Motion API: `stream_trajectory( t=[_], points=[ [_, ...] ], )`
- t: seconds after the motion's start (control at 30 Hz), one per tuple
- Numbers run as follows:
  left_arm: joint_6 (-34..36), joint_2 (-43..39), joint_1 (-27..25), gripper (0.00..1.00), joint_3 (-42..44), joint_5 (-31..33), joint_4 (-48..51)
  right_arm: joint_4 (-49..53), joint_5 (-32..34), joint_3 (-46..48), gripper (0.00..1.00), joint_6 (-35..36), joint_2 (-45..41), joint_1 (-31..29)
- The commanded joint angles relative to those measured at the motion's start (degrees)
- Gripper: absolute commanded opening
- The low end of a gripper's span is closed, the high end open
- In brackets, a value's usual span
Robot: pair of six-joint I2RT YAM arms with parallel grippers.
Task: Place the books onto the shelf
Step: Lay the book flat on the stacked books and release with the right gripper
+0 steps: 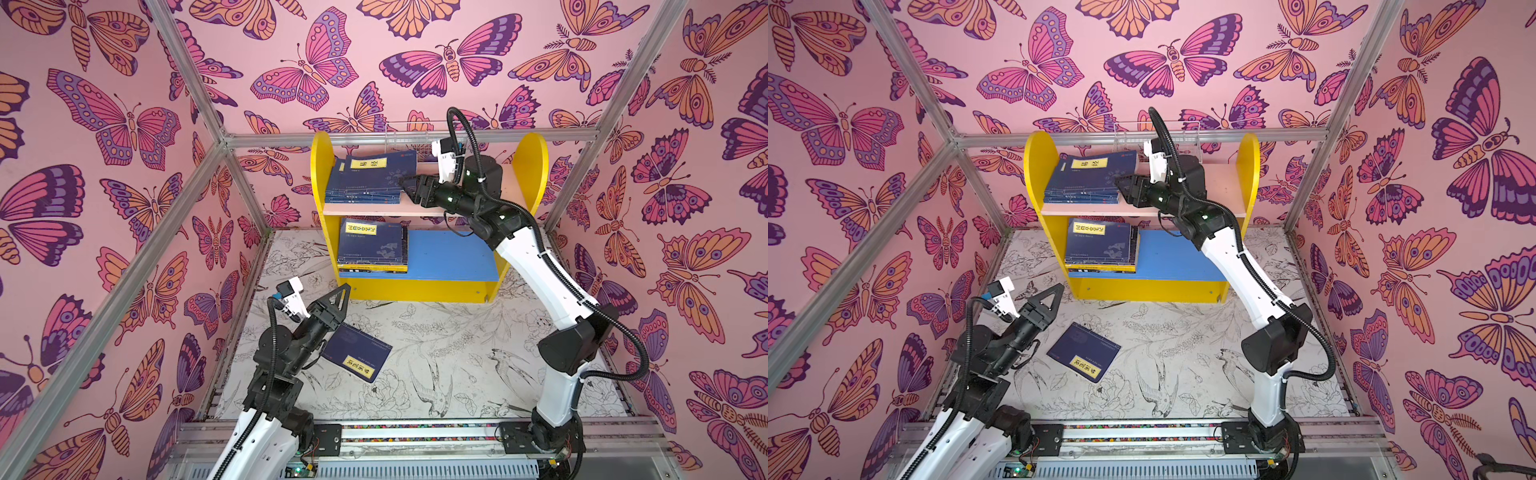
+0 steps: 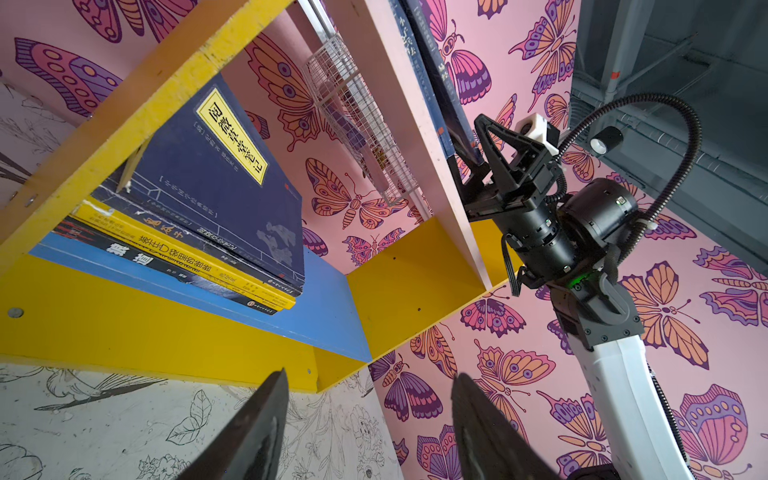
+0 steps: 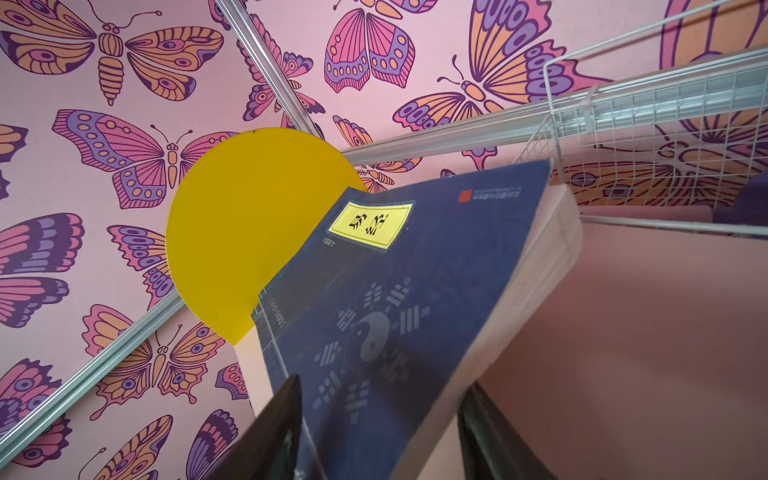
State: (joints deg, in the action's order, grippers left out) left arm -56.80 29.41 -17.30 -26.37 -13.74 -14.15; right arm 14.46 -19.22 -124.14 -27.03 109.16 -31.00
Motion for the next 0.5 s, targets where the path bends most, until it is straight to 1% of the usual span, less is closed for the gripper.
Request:
stream_trajectory(
  t=[0.0, 0.1, 0.2, 0.3, 0.47],
  points=[
    [-0.49, 0.03, -0.11, 0.64, 1.12, -1.03, -2.55, 2.03, -1.66, -4.41, 0.56, 0.57, 3.25, -0.76],
    [-0.57, -0.22, -0.13, 0.64, 1.28, -0.94, -2.55, 4.57, -2.52, -8.88, 0.56, 1.18, 6.44, -1.87],
    [-0.51, -0.32, -0.13, 0.64, 1.46, -0.85, -2.55, 8.04, -1.82, -13.03, 0.57, 3.18, 9.01, -3.35],
    [-0.43, -0.4, -0.13, 0.64, 1.45, -0.94, -2.55, 11.35, 2.0, -14.78, 0.6, 5.23, 10.01, -4.6],
    [-0.75, -0.59, -0.18, 0.64, 2.0, -0.85, -2.55, 13.47, 11.32, -13.97, 0.65, 6.31, 9.07, -6.14]
  ],
)
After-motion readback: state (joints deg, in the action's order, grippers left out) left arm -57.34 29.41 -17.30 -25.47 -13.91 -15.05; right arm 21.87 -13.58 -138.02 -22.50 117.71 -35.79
